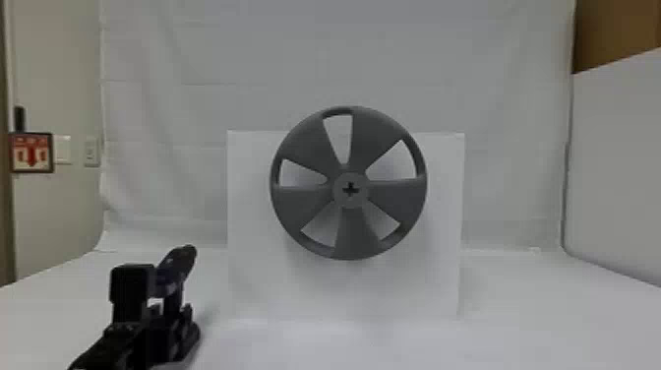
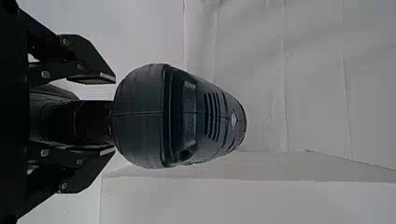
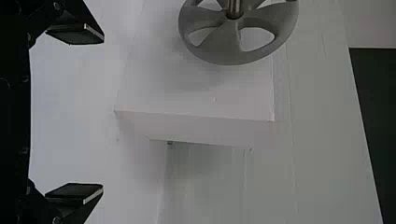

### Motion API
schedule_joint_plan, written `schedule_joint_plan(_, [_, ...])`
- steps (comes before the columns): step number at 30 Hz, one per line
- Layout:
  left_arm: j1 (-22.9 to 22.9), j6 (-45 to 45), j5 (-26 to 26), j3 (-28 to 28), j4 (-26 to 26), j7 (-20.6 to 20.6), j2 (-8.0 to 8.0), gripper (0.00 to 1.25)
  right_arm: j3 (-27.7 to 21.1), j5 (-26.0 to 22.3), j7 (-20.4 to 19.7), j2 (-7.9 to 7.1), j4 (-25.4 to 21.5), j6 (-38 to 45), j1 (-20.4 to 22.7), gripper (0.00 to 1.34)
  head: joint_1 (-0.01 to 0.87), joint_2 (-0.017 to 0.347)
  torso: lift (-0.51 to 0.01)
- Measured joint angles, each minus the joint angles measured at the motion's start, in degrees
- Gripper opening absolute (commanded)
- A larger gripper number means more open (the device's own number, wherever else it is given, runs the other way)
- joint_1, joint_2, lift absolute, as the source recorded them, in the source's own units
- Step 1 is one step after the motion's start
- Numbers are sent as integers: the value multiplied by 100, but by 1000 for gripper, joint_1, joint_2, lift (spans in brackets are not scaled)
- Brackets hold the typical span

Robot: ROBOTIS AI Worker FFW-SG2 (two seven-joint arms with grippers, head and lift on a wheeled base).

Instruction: Grasp the drill and bring into the middle of wheel

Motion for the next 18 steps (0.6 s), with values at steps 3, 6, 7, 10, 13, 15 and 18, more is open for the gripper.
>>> schedule_joint_plan(3, [0, -40, 7, -9, 7, 13, 0, 209, 0, 2, 0, 5, 0, 0, 0, 1166, 54, 31, -403])
schedule_joint_plan(6, [33, -163, 18, -39, 9, 107, 0, 86, -1, 7, 0, 12, 0, 0, 1, 1164, 54, 31, -403])
schedule_joint_plan(7, [43, -195, 20, -52, 9, 139, 0, 58, -2, 8, 0, 12, 0, 0, 1, 1166, 54, 31, -403])
schedule_joint_plan(10, [78, -284, 51, -82, 9, 249, 0, 48, -7, 10, 0, 16, 0, 0, 6, 1164, 54, 31, -403])
schedule_joint_plan(13, [119, -380, 98, -101, 9, 356, 7, 48, -12, 15, 0, 19, 0, 0, 11, 1164, 54, 31, -403])
schedule_joint_plan(15, [135, -414, 116, -112, 7, 377, 13, 48, -15, 17, 0, 20, 0, 0, 14, 1166, 54, 31, -403])
schedule_joint_plan(18, [150, -436, 140, -122, 1, 379, 22, 48, -17, 23, 0, 21, 0, 0, 17, 1164, 54, 31, -403])
